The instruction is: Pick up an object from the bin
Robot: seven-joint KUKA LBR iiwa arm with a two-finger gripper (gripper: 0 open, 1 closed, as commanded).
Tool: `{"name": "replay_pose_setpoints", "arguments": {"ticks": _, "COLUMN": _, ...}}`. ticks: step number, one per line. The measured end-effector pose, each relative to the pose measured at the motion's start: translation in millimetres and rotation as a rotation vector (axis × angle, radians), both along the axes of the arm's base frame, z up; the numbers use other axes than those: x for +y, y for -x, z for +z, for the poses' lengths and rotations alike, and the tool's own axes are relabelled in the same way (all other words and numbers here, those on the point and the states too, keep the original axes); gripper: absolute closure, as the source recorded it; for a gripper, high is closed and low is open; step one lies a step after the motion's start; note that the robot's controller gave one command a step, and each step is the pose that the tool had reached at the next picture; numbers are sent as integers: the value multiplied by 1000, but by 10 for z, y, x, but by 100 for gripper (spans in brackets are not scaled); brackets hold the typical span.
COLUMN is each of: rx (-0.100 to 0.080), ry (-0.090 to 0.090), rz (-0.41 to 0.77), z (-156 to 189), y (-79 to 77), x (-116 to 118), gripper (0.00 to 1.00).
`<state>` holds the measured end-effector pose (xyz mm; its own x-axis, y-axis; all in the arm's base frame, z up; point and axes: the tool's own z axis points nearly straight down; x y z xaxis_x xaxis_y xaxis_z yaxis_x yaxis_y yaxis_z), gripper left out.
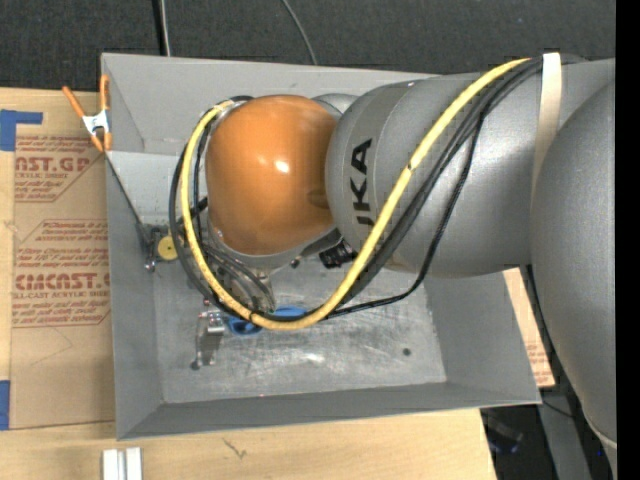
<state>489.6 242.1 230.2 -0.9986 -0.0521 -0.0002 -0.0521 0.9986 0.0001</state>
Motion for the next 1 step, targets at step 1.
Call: {"name": "replay_pose_setpoints", "arguments": {"ticks": 1, "rx": 6, "ry": 1, "rz": 197, "z": -1392, "y": -410, "x": -755, "gripper": 0}}
